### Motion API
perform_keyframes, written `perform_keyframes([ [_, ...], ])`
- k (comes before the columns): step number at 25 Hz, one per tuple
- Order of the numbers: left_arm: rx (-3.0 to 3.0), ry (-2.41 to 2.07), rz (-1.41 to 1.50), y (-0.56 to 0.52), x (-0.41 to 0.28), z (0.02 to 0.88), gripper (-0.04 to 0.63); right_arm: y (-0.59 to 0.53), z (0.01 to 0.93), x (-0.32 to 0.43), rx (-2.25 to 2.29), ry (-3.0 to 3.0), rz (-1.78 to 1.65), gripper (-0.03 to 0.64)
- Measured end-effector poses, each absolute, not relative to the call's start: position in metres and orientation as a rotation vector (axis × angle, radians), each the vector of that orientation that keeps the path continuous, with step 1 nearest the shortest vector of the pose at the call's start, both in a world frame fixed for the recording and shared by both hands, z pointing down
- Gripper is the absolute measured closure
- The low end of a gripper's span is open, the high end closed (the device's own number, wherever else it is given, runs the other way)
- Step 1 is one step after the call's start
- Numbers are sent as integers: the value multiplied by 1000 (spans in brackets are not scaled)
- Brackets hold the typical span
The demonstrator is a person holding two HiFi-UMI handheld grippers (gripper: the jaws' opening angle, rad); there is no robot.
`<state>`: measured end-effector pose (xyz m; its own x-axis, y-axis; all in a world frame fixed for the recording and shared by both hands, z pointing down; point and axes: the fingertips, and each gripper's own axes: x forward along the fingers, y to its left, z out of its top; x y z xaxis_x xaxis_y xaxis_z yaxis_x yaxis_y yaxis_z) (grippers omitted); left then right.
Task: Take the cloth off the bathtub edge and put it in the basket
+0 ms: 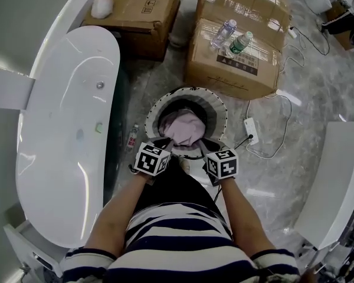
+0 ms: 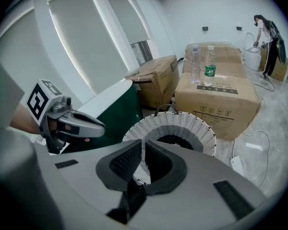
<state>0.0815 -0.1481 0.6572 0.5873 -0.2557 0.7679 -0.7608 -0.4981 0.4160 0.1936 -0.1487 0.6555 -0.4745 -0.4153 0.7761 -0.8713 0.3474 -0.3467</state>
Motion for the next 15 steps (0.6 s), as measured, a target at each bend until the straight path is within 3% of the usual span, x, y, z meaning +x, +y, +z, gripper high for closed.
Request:
perform_keyframes([
  [15, 2060, -946, 469, -166, 60, 558, 554, -154, 568, 195, 1280, -2192, 988, 588],
])
